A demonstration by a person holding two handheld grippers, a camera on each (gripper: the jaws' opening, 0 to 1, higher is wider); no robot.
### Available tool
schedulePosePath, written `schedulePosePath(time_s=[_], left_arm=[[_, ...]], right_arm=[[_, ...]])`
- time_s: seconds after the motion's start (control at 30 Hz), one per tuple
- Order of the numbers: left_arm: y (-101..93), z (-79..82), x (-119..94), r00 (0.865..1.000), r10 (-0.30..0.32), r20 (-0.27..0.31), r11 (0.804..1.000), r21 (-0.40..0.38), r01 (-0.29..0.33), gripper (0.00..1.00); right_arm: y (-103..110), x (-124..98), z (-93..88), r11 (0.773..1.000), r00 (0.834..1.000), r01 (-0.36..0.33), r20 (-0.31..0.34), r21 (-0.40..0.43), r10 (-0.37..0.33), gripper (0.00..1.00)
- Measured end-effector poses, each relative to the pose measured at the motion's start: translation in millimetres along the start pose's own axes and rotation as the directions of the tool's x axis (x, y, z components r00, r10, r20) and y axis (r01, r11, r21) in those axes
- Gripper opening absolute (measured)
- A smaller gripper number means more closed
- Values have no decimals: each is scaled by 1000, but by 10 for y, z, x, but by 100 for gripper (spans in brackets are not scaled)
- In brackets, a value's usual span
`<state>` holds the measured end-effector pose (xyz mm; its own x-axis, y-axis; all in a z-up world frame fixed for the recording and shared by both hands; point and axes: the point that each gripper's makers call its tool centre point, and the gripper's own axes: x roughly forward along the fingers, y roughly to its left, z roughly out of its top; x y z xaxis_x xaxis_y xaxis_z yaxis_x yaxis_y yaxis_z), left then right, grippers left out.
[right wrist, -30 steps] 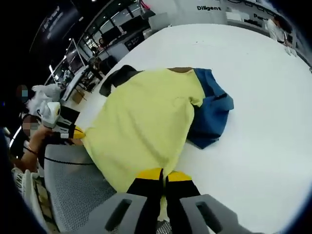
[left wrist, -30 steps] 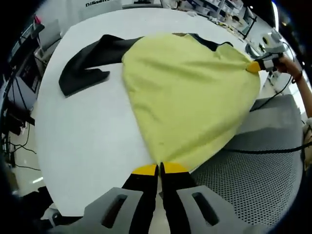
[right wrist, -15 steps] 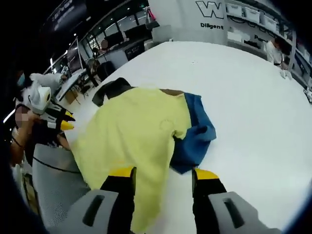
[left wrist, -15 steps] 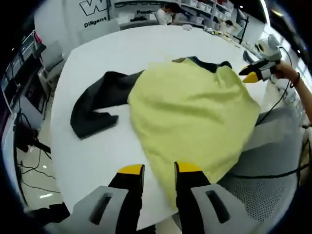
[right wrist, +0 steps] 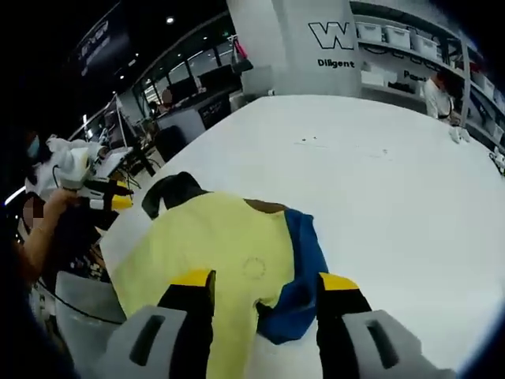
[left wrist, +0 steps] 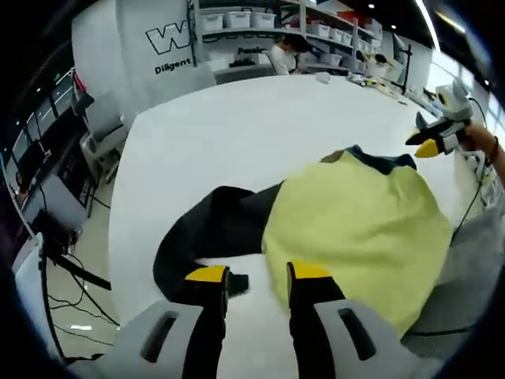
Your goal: Fold the garment on the visible template until the final outline fits inside the template.
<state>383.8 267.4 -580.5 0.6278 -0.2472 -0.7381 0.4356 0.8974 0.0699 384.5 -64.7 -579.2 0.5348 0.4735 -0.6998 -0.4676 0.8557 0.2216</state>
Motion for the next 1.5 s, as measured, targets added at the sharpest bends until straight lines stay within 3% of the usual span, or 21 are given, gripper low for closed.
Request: schedulePosePath(time_s=[0.37, 0.67, 0.87, 1.07, 1.13, 1.27, 1.43, 1.5], left_arm=[[298, 296, 494, 998, 45, 44, 999, -3, -45, 34], [420, 553, 951, 998, 16, 67, 999, 31, -18, 35], [415, 552, 1230, 998, -56, 34, 994, 92, 52, 34], [397, 368, 1399, 994, -86, -61, 993, 80, 91, 27], [385, 330, 1436, 993, -91, -77, 992, 81, 97, 23], [406, 319, 1459, 993, -80, -84, 994, 72, 87, 3], [420, 334, 1414, 994, -83, -78, 995, 49, 87, 3], [432, 382, 1341, 995, -76, -62, 996, 50, 79, 3]], right_arm=[[-171, 309, 162, 1000, 1000, -4, 0, 20, 4, 55], [-374, 673, 256, 998, 1000, -1, -12, 57, 2, 52], [-470, 884, 236, 996, 999, -8, -37, 91, 11, 51], [-519, 1093, 264, 993, 998, -28, -52, 113, 34, 48], [-539, 1164, 256, 994, 997, -26, -66, 108, 34, 44], [-567, 1227, 242, 994, 997, -20, -77, 104, 28, 34], [-583, 1242, 269, 998, 997, -14, -73, 64, 19, 1], [-554, 1190, 284, 1000, 997, -8, -70, 30, 10, 0]])
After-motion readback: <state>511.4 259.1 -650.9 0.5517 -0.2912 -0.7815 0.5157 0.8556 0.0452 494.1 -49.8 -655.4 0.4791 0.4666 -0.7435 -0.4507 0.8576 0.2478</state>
